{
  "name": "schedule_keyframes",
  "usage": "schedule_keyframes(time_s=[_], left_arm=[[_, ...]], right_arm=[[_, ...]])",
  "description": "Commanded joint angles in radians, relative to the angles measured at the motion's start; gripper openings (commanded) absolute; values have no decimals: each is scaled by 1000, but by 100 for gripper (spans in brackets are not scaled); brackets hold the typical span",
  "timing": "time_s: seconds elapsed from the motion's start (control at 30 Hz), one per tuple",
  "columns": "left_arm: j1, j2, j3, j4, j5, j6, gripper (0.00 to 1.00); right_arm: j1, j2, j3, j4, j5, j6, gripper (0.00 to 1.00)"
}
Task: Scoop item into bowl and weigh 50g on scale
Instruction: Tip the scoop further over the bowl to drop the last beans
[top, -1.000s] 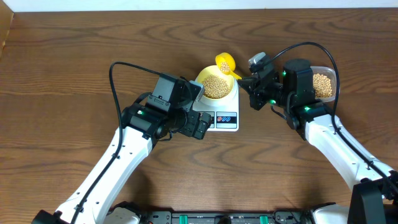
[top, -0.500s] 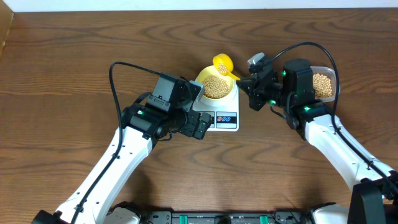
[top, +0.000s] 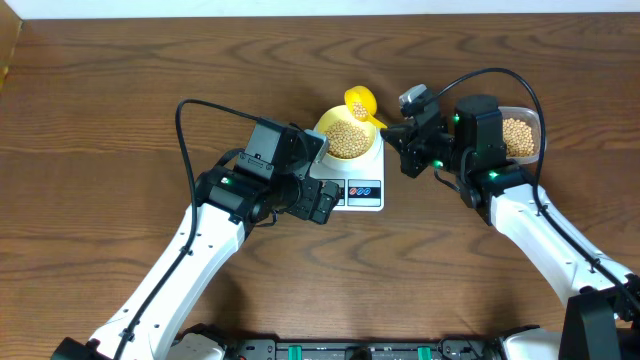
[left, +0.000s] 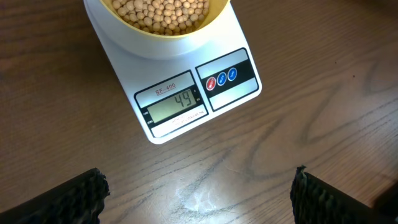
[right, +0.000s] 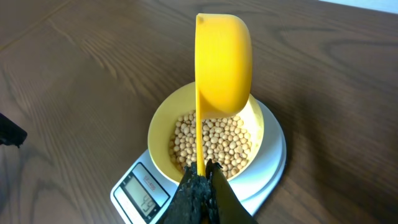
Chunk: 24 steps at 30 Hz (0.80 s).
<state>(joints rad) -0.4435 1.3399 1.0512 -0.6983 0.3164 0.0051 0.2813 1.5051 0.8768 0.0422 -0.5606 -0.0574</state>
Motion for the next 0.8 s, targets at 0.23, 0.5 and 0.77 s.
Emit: schedule_keyframes(time_s=[0.23,0.5,0.77], left_arm=[[-1,3,-2,0,11,17,96],[-1,3,-2,0,11,17,96],[-1,3,-2,0,11,17,96]], right_arm=[[8,6,4,13,1,12,1],[8,6,4,-5,1,-105,1],[8,6,4,-5,1,-116,1]])
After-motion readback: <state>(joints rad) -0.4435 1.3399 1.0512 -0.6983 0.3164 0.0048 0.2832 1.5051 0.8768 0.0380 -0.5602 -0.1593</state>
